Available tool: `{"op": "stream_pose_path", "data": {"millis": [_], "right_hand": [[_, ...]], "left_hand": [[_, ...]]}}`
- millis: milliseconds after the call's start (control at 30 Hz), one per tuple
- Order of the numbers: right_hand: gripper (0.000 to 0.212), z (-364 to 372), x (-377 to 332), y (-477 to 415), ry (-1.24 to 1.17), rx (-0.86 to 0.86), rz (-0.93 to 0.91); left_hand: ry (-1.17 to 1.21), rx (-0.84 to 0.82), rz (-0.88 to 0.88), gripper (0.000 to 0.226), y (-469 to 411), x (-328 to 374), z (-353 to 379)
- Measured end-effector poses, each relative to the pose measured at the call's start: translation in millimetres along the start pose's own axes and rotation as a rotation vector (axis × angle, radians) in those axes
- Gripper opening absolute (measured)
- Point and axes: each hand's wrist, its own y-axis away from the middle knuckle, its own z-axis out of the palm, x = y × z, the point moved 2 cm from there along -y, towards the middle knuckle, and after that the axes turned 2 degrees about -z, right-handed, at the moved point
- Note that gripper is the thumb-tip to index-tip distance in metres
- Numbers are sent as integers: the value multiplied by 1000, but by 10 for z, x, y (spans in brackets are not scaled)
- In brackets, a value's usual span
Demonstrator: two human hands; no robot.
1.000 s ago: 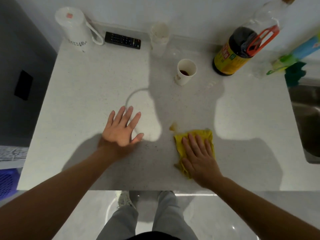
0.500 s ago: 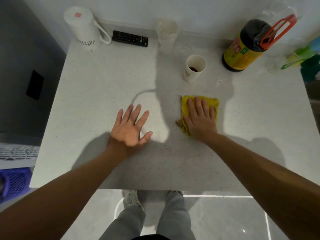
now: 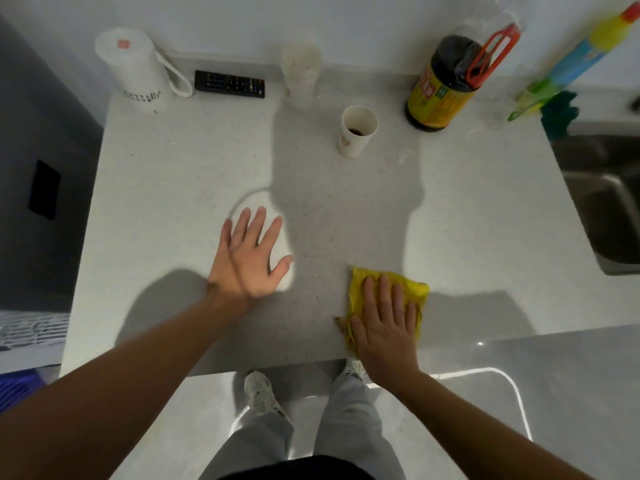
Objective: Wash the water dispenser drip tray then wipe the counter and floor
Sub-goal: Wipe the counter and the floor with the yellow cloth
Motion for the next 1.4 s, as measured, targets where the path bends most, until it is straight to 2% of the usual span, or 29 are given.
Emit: {"op": "stream_pose_path", "data": {"millis": [67,200,267,367,533,700,800,900,1000,1167,1233,1300,1400], "right_hand": [[74,94,-312,-4,-32,-7,74],[74,172,-804,-299,-13,27,-15],[73,159,-840,-379,-13,36,-51],[73,163,-611,-196,-20,32,-109],[76,40,99,56,-5,-50,-21],[83,-309,292,-863,21,-49,47],[81,-400,15,-1635,32,-75,-97],[81,-449,-330,-2049,73,-88,-201],[78,-398,-476,-1815,122,-68,-284],[72,-78,-604,-711,82,-79,-388],[72,38,-561,-295,82,-74,-391],[72,68,-398,-27,72,-76,-314],[77,32,-26,188,53,-79,-102]], "left_hand": [[17,28,0,73,3,5,-4],[64,112,5,60,-2,2,-17],[88,98,4,59,-21,-2,-19],[113,54,-15,61,-30,12,-44],[113,113,-22,58,-19,52,-53],[74,-7,-52,64,-21,66,-76],[91,-97,-65,75,-44,31,-84],[130,-51,-53,72,-41,14,-101],[155,14,-28,60,-18,-19,-77],[134,87,1,52,40,-34,-62],[206,113,-23,48,56,-32,-89],[336,132,-50,43,75,-48,-146],[464,115,-23,44,209,-164,-225]]}}
